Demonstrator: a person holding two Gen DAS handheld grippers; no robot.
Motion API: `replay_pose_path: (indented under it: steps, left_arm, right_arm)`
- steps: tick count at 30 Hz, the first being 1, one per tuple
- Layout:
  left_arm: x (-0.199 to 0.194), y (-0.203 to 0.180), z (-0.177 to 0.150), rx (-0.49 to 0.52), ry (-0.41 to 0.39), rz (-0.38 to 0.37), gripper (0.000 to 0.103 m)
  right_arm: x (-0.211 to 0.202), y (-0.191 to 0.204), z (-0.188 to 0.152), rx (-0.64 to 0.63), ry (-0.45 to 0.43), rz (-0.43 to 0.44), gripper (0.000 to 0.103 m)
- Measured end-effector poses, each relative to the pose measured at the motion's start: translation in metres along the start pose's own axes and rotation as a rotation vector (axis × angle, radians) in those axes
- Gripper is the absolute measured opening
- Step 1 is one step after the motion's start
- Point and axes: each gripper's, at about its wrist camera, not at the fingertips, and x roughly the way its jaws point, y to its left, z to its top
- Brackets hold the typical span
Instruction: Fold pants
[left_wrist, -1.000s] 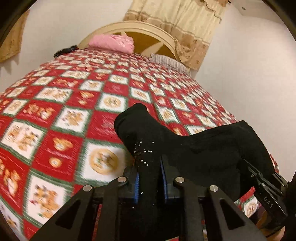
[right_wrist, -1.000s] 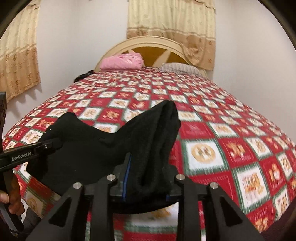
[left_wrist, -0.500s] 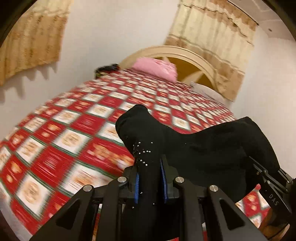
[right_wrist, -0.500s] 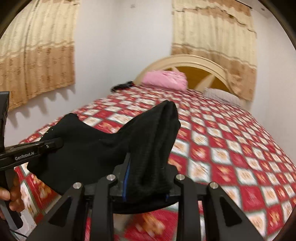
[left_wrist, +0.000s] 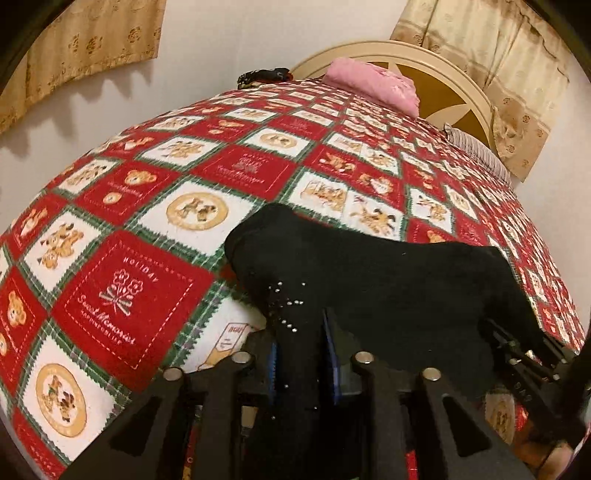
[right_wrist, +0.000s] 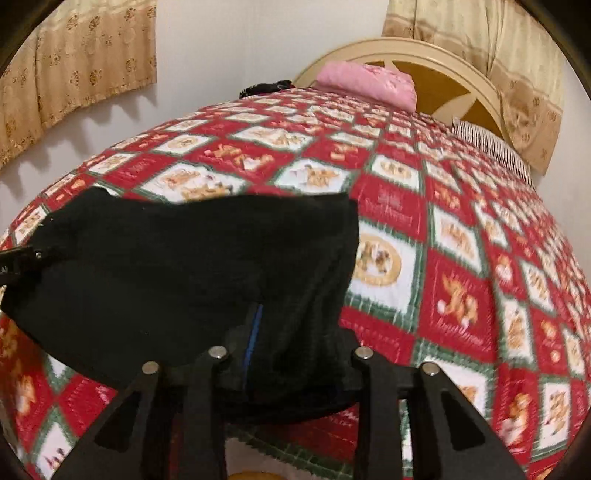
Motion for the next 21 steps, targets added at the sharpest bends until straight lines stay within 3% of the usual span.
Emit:
replay_pose_path:
  steps: [3, 5, 7, 11, 15, 19, 21]
  left_arm:
    - [-0.002, 0.001, -0.001, 0.008, 0.001, 0.042, 0.048]
    - [-0.004, 0.006, 0.001, 0.003, 0.013, 0.068, 0.064]
    - [-0.01, 0.015, 0.003, -0.017, 0.027, 0.06, 0.065]
    - [-0.034, 0.026, 0.008, -0.058, 0.016, 0.113, 0.065]
    - [-0.07, 0.016, 0.011, -0.027, -0.124, 0.154, 0.065]
    - [-0.087, -0.013, 0.012, 0.04, -0.192, 0.099, 0.065]
    - [-0.084, -0.025, 0.008, 0.052, -0.196, 0.055, 0.065]
  right_arm:
    - [-0.002, -0.003, 0.005, 0.006, 0.009, 0.006, 0.044]
    - [-0.005, -0.004, 0.002, 0.009, 0.011, 0.001, 0.056]
    - [-0.006, -0.009, 0.005, 0.023, 0.013, 0.019, 0.079]
    - [-0.02, -0.012, 0.01, -0.024, -0.041, -0.017, 0.082]
    - [-0.047, -0.01, 0.014, -0.031, -0.115, -0.018, 0.086]
    - [-0.07, -0.007, 0.018, 0.001, -0.174, 0.016, 0.085]
    - [-0.075, -0.004, 0.02, 0.007, -0.179, 0.016, 0.079]
